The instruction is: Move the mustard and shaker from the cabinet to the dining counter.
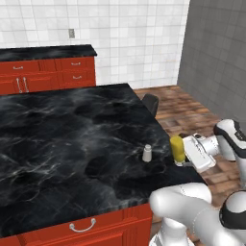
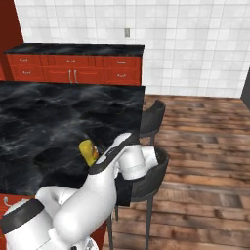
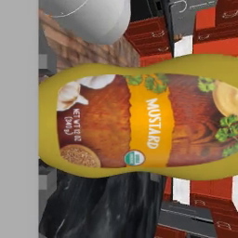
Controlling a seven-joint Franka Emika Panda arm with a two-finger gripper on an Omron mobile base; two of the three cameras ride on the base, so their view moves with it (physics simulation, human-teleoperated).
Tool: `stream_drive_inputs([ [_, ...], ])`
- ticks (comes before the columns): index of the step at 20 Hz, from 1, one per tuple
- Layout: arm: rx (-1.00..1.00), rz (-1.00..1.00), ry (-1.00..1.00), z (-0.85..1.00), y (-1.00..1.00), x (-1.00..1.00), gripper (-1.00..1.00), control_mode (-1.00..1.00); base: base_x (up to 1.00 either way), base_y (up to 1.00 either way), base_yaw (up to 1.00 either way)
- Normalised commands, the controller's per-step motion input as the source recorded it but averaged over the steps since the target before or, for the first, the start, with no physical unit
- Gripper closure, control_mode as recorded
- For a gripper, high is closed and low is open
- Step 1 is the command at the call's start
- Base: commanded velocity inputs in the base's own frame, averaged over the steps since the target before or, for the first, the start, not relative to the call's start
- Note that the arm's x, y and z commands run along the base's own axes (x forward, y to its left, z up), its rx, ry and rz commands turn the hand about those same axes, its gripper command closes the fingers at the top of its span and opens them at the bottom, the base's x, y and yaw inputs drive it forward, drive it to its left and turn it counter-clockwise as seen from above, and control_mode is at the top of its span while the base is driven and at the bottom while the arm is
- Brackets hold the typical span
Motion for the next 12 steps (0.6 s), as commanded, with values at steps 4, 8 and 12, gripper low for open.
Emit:
stream_drive_inputs([
  [4, 0.00, 0.15, 0.00, -0.34, -0.18, 0.31, 1.00, -1.00, 0.00, 0.00, 0.00],
  [8, 0.05, 0.10, 0.00, -0.25, -0.22, 0.33, 1.00, -1.00, 0.00, 0.00, 0.00],
  [12, 0.07, 0.01, 0.00, -0.30, -0.05, 0.30, 1.00, -1.00, 0.00, 0.00, 0.00],
])
